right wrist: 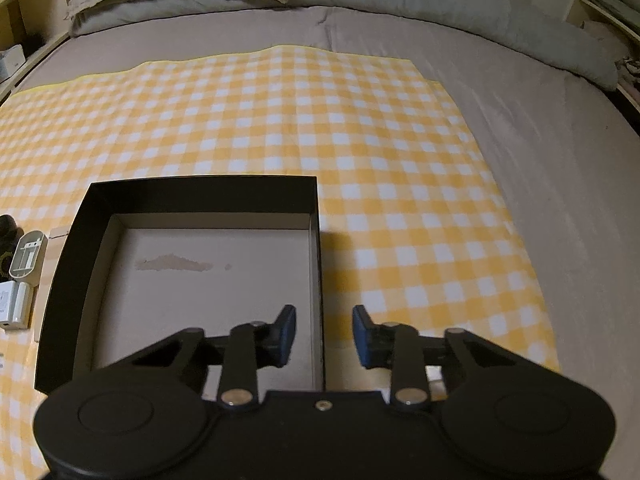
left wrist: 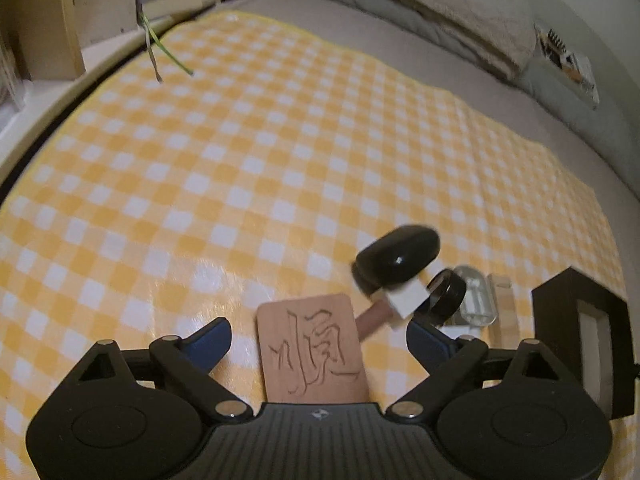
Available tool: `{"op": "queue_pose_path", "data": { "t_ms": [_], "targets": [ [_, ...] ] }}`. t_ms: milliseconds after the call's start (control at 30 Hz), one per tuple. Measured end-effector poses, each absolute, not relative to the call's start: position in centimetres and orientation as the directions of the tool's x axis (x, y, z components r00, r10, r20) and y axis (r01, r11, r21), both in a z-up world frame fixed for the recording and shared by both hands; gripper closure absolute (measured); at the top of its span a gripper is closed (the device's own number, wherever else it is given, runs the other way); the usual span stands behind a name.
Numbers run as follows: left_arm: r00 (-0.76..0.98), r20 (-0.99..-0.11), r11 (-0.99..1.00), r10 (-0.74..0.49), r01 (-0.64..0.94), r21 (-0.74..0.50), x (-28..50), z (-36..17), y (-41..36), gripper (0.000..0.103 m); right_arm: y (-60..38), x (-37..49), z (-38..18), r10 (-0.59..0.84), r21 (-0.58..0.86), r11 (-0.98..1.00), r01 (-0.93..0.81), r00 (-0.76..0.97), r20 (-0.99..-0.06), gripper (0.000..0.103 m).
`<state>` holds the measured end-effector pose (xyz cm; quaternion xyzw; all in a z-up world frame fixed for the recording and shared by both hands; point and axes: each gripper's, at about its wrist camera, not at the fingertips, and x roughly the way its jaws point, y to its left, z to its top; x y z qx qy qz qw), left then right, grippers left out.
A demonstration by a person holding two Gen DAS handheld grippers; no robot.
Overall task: Organize rigid objects
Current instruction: 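Grasp the carved wooden tile with the left tool while the right tool pinches the black box wall, then carry the wooden tile into the black box and open the left tool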
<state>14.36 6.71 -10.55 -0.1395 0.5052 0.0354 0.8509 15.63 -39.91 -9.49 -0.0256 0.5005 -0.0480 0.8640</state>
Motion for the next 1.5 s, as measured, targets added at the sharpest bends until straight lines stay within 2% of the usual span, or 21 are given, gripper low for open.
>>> {"op": "queue_pose_path", "data": {
  "t_ms": [67, 167, 300, 333, 400, 500, 600, 767, 1100, 1500],
  "targets": [
    [0.459, -0.886, 0.962, -0.073, -0.202, -0.184, 14.5, -11.3, 6.5, 0.008, -39.7, 15.8, -9.5, -0.116, -0.099, 0.993, 0.060, 0.489, -0.865, 0.080],
    [0.424, -0.905, 0.963, -0.028, -0.231, -0.139, 14.7, -12.4, 6.3, 0.008, -39.4, 16.0, -9.8, -0.127, -0.109, 0.992, 0.066, 0.485, -0.865, 0.080],
    [0.412, -0.909, 0.958, -0.055, -0.235, -0.164, 15.0, -13.3, 6.5, 0.011, -39.2, 16.3, -10.1, -0.140, -0.118, 0.990, 0.077, 0.477, -0.868, 0.080],
    [0.411, -0.909, 0.955, -0.074, -0.234, -0.184, 15.2, -13.5, 6.6, 0.015, -39.3, 16.5, -10.1, -0.146, -0.120, 0.989, 0.085, 0.472, -0.869, 0.080],
    [0.404, -0.908, 0.948, -0.107, -0.232, -0.215, 15.5, -13.8, 6.7, 0.018, -39.4, 16.7, -10.3, -0.149, -0.119, 0.989, 0.093, 0.465, -0.873, 0.080],
    [0.404, -0.908, 0.947, -0.107, -0.238, -0.217, 15.7, -13.7, 6.6, 0.028, -39.4, 17.0, -10.5, -0.146, -0.114, 0.989, 0.097, 0.450, -0.881, 0.081],
    [0.398, -0.912, 0.942, -0.103, -0.254, -0.218, 15.8, -13.7, 6.7, 0.039, -39.3, 17.1, -10.6, -0.154, -0.120, 0.987, 0.104, 0.444, -0.883, 0.091],
    [0.394, -0.912, 0.944, -0.116, -0.242, -0.225, 15.6, -13.4, 7.0, 0.039, -39.1, 17.3, -10.6, -0.142, -0.105, 0.989, 0.108, 0.436, -0.889, 0.097],
    [0.436, -0.890, 0.940, -0.137, -0.226, -0.255, 15.0, -11.7, 6.6, 0.039, -39.2, 17.0, -10.5, -0.125, -0.085, 0.990, 0.110, 0.440, -0.889, 0.098],
    [0.494, -0.833, 0.941, -0.248, -0.079, -0.328, 15.8, -8.7, 0.1, 0.039, -39.4, 16.4, -10.3, -0.109, -0.085, 0.994, 0.073, 0.453, -0.885, 0.099]
  ]
}}
